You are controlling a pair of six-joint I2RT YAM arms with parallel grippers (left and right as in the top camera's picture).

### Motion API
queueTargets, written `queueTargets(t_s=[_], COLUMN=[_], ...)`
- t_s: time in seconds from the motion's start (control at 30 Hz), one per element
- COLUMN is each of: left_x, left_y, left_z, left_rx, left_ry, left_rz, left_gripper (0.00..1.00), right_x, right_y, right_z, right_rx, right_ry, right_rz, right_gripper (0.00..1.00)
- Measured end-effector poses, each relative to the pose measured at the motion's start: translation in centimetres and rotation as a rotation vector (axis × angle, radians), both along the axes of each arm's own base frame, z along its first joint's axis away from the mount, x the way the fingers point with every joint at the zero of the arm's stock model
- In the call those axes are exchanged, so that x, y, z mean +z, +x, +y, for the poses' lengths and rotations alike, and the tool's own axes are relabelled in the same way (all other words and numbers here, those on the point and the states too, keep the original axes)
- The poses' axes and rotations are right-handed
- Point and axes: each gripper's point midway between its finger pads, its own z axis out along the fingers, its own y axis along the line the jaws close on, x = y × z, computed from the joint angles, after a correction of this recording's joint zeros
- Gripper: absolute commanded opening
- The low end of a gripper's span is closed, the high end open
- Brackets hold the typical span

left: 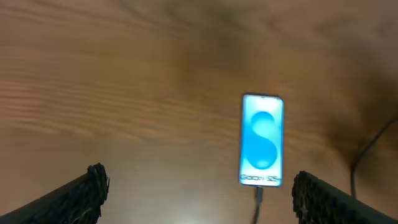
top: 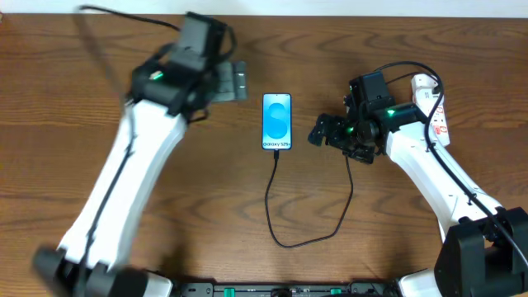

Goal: Plug charger to phone and switch on socket

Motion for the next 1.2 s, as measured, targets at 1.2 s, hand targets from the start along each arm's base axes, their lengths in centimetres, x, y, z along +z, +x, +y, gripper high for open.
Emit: queueTargets(t_s=[1.2], left_x=[3.0], left_y=[-5.9], left_z=[5.2], left_rx=[0.089], left_ry=[0.097], left_rz=[0.032], left_gripper=[0.96], right_x=[8.3], right_y=[4.9], right_z=[-29.2], right_rx=[-0.773], right_ry=[-0.455], right_rz=[-0.175], right_gripper=[0.99])
